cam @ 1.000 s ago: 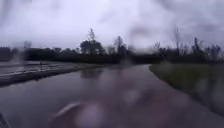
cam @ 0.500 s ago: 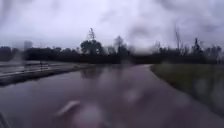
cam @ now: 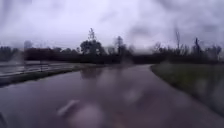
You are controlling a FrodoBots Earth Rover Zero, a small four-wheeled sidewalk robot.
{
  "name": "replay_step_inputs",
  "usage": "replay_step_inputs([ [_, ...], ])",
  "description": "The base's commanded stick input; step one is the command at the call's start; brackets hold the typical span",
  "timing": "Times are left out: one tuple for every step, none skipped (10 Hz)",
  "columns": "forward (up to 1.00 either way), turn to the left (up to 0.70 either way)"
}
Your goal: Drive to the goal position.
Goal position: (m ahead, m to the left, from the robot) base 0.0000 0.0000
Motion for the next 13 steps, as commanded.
replay_step_inputs([
  [0.64,0.0],
  [0.7,0.0],
  [0.6,0.0],
  [0.5,0.0],
  [0.39,0.0],
  [0.29,0.0],
  [0.18,0.0],
  [0.08,0.0],
  [0.0,0.0],
  [0.0,0.0],
  [0.0,0.0],
  [0.0,0.0],
  [0.0,0.0],
])
